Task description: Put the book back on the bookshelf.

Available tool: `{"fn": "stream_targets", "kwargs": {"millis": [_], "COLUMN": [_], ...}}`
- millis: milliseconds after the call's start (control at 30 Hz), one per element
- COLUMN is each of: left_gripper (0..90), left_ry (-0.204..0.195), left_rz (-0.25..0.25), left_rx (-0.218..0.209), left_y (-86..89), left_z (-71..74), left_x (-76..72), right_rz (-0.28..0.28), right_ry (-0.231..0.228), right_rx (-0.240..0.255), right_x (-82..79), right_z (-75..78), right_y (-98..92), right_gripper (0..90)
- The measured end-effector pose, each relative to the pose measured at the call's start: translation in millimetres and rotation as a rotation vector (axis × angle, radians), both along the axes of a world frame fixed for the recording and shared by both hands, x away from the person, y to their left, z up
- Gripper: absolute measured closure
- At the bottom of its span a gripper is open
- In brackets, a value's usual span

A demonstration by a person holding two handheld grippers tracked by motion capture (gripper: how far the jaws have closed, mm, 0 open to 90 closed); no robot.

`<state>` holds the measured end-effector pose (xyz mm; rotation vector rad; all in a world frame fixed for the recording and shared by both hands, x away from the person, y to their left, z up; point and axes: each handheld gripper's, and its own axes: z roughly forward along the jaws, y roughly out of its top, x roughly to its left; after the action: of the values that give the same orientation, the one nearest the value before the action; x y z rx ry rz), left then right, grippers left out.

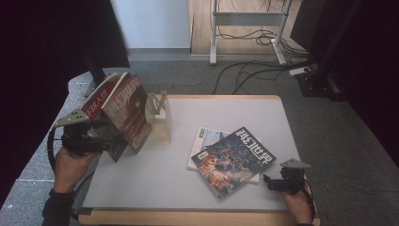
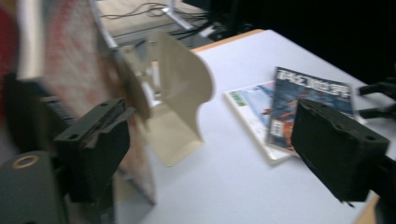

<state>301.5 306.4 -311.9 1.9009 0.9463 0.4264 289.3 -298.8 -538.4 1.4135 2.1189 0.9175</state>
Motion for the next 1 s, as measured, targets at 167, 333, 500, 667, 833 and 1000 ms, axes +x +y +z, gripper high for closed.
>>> {"fn": "stream_targets", "kwargs": {"millis": [167, 333, 500, 667, 833, 1000], "left_gripper": [3.6, 0.0, 0.0, 0.0, 0.0, 0.2], "left_ry": [-0.019, -0.01, 0.011, 0.027, 0.035, 0.052], "left_rz": [-0.084, -0.153, -0.213, -0.27, -0.311, -0.349], "left_rx": [0.018, 0.019, 0.047, 0.09, 0.087, 0.123], "left_y": [-22.7, -47.9, -75.9, -103.9, -127.4, -150.0], "left_z": [-8.0, -20.7, -36.5, -54.0, -73.1, -95.3], "left_x": [2.3, 10.8, 21.2, 31.0, 39.8, 48.5], "right_rz": [0.0, 0.0, -0.001, -0.001, -0.003, -0.001], "right_ry": [0.0, 0.0, 0.001, 0.001, 0.001, 0.001], "right_rx": [0.001, 0.001, 0.002, 0.002, 0.002, 0.001], "right_x": [0.0, -0.1, -0.1, -0.1, -0.1, -0.2], "right_z": [0.0, 0.0, 0.1, 0.1, 0.1, 0.2], "right_y": [0.0, 0.0, 0.0, 0.1, 0.2, 0.1], "right_gripper": [0.4, 0.4, 0.4, 0.4, 0.4, 0.5]}}
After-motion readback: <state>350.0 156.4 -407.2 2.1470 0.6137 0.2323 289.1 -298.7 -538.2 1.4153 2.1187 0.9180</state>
